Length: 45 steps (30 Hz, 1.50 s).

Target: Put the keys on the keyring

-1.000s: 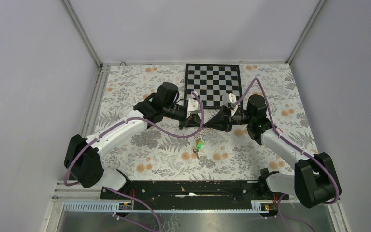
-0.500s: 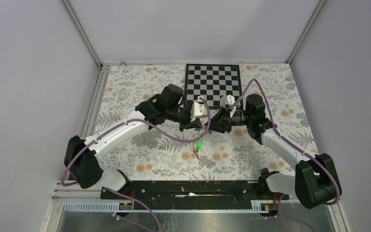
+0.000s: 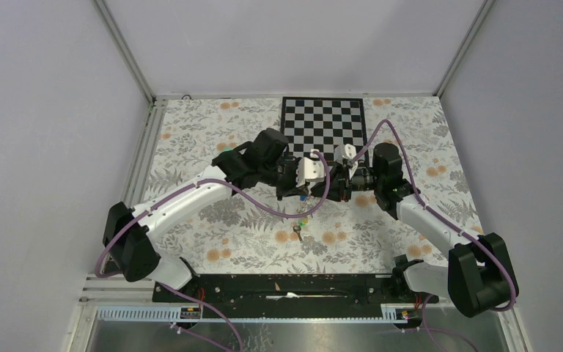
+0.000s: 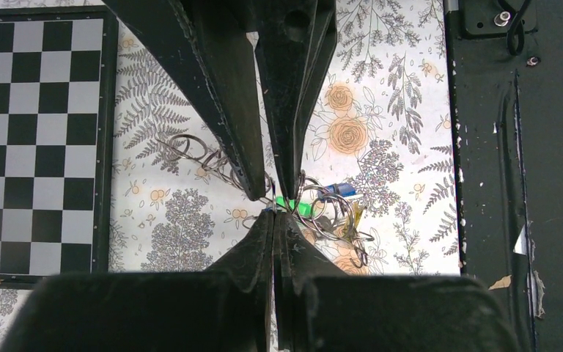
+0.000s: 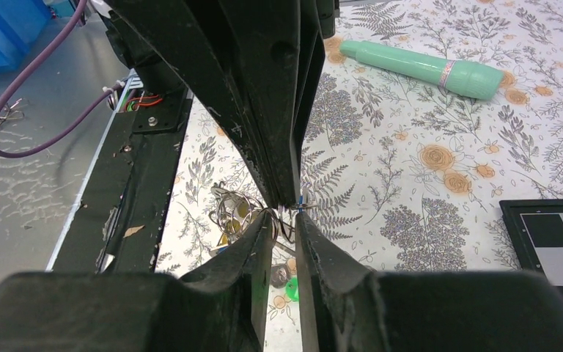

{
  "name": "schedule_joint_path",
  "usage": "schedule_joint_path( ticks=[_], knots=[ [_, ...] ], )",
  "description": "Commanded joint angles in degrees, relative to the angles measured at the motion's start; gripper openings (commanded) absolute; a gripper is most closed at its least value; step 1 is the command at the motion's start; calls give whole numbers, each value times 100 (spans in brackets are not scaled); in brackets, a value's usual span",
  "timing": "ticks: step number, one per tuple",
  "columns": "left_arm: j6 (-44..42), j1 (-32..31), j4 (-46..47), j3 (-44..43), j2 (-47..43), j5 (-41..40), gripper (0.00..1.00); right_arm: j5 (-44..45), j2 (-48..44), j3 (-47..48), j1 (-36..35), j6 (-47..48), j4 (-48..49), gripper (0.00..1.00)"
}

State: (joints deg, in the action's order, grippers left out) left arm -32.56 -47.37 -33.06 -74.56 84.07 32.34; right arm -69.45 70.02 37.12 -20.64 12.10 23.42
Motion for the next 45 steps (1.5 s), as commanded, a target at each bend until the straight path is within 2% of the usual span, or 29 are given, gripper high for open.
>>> schedule_joint_path(
  ticks=[1,9,14,17,22,26,31,35,45],
  knots=[
    [-64,-51,186,-318,28,-63,0,6,-76,140,-79,-56,145,24],
    [12,-61,186,-401,92,-24,0,40,-7,137,-167,12,89,9],
    [19,-54,186,-393,49,6,0,115,1,141,-168,200,-99,8],
    [32,-44,185,-392,24,63,0,99,11,155,-168,184,-92,0],
    [107,171,276,-285,-74,473,0,7,-14,210,-147,-183,233,0],
    [260,611,711,85,-326,1163,14,-169,-19,122,-60,-1241,1287,0],
    [197,729,1189,531,-566,1393,29,-283,77,29,-43,-2272,2418,0],
    [302,740,1334,462,-429,1455,31,-281,140,-24,-36,-2569,2797,0],
    [497,738,1509,487,-354,1628,31,-225,127,-86,-37,-2563,2808,0]
  ],
)
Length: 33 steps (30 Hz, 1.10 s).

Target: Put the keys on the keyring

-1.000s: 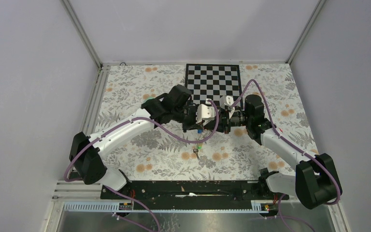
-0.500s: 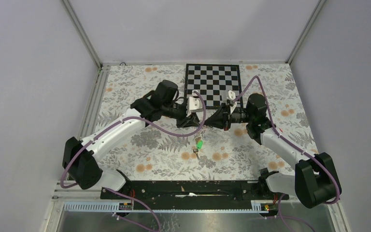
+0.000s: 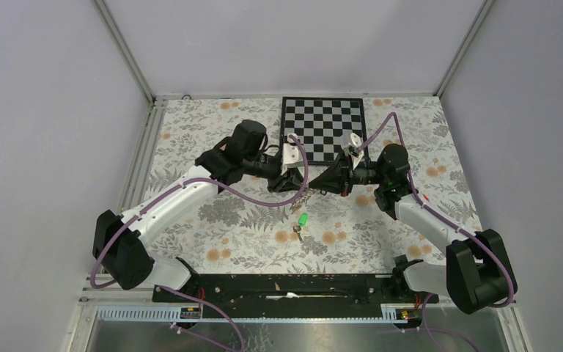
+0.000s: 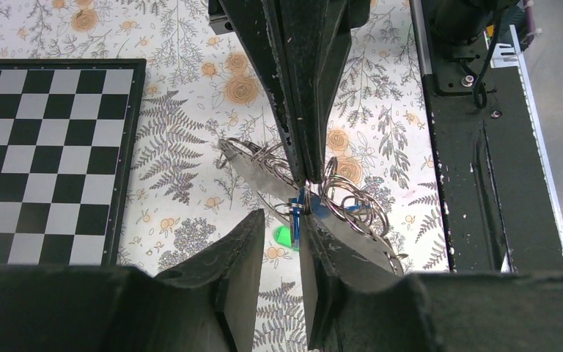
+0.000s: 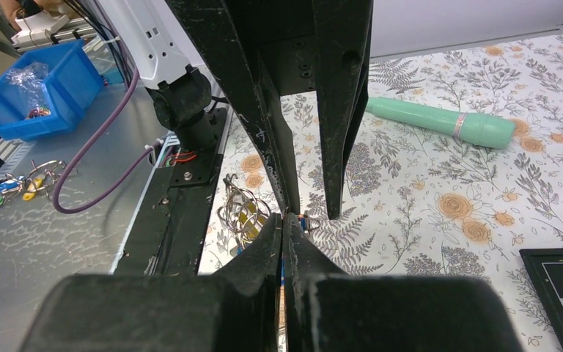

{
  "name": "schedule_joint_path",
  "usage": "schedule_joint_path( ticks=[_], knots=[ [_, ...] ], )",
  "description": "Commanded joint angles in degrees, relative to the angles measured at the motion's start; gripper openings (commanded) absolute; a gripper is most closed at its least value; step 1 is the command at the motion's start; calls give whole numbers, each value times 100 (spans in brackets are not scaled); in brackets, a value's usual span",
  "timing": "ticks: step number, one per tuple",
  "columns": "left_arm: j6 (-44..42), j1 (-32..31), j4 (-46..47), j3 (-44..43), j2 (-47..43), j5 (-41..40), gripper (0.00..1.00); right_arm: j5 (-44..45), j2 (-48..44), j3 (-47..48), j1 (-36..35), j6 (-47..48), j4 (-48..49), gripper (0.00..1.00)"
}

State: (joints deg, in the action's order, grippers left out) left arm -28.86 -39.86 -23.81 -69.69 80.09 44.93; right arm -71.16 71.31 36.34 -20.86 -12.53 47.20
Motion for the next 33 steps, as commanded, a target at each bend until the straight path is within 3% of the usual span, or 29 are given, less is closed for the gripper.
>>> schedule_joint_path(
  ticks=[1,18,33],
  knots=[
    [161,-13,613,-1,48,389,31,-52,2,-13,-14,-95,423,0],
    [311,-13,756,129,77,618,38,309,-27,113,-14,515,-469,0],
    [491,-6,910,164,55,259,39,252,-65,139,-14,812,-840,0]
  ],
)
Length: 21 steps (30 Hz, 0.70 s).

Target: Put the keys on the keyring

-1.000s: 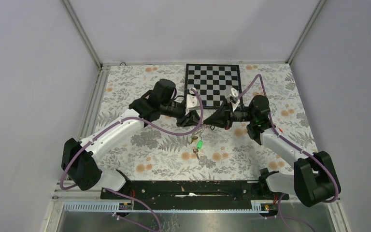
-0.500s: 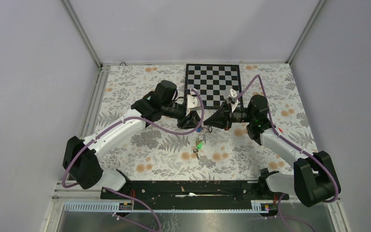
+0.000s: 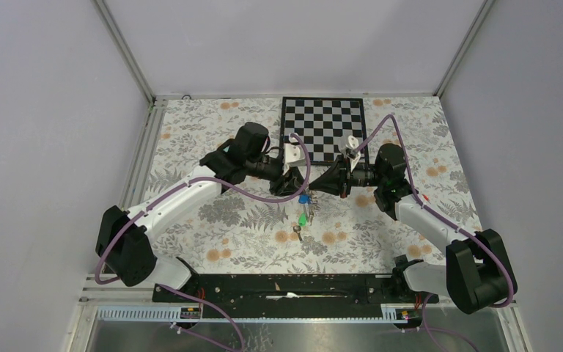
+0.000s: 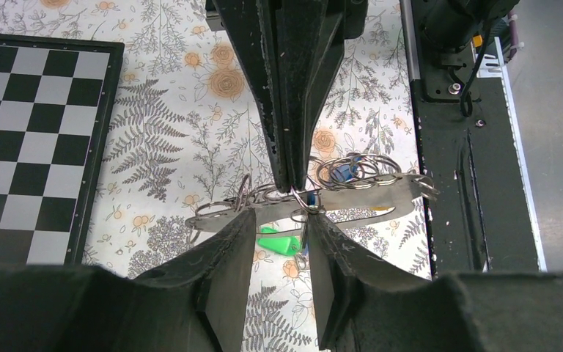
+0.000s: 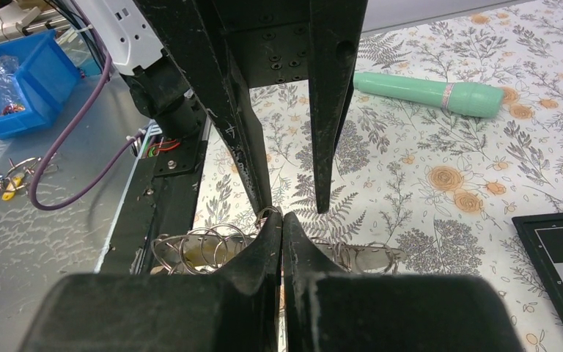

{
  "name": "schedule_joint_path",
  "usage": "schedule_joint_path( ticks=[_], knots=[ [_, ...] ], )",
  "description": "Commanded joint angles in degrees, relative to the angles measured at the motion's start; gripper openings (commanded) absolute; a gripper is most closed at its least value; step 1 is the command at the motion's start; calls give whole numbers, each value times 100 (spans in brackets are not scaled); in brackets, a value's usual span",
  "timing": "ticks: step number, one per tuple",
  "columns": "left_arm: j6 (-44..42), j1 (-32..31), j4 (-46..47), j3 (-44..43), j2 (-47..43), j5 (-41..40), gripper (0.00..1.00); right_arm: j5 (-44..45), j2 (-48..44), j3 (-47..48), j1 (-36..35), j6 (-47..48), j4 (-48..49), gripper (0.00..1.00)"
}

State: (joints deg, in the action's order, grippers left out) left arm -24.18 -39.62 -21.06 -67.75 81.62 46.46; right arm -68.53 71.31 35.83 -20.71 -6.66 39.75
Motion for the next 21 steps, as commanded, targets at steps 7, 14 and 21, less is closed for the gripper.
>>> schedule_joint_path(
  ticks=[7,14,21],
  knots=[
    [-278,15,409,-1,-249,-30,38,-269,-85,204,3,155,37,0],
    [-271,55,412,10,-266,-80,39,-375,-108,248,23,33,148,0],
    [-428,77,256,16,-287,188,41,-378,-117,247,41,70,117,0]
  ],
)
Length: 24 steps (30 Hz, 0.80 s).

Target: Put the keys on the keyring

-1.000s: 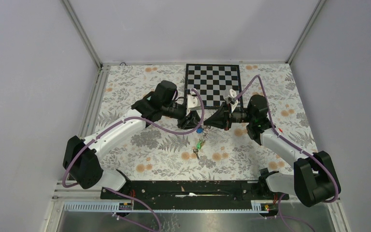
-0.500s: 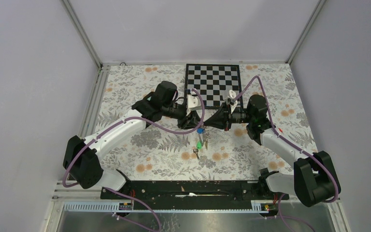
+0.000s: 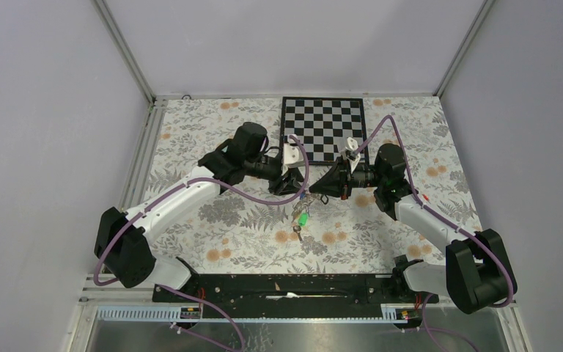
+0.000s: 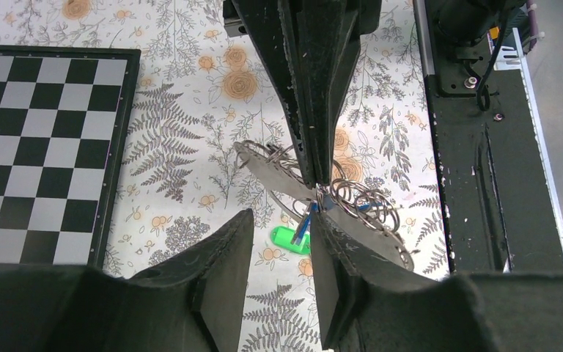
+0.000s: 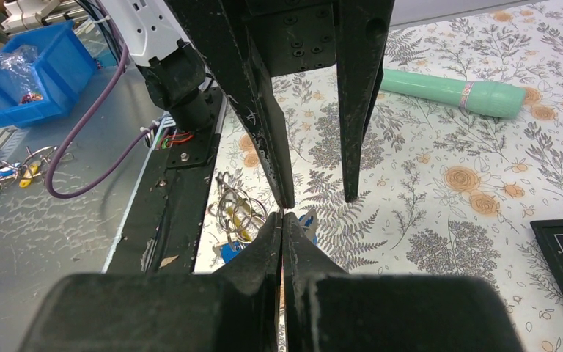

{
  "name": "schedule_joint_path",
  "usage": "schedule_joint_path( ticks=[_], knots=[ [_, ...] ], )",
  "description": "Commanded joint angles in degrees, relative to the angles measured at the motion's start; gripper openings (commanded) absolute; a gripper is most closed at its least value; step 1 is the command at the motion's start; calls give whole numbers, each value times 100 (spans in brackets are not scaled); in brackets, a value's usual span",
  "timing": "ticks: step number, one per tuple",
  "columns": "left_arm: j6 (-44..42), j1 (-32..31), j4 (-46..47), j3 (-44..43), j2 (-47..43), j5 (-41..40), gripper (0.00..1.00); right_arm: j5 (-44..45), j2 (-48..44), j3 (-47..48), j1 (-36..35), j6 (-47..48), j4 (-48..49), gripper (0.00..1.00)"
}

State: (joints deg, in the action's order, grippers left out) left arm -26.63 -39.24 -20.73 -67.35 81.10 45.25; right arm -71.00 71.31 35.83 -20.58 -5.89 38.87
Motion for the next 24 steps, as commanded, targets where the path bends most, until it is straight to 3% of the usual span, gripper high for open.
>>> schedule_joint_path(
  ticks=[1,13,18,24],
  knots=[
    [-207,40,204,-9,-235,356,41,-133,-118,249,28,-4,197,0],
    [-336,47,-18,-47,-146,796,41,-82,-142,263,36,152,8,0],
    [4,48,192,-13,-42,773,41,-59,-161,262,36,105,43,0],
    [320,65,425,-23,103,516,32,-62,-179,225,36,-4,146,0]
  ],
)
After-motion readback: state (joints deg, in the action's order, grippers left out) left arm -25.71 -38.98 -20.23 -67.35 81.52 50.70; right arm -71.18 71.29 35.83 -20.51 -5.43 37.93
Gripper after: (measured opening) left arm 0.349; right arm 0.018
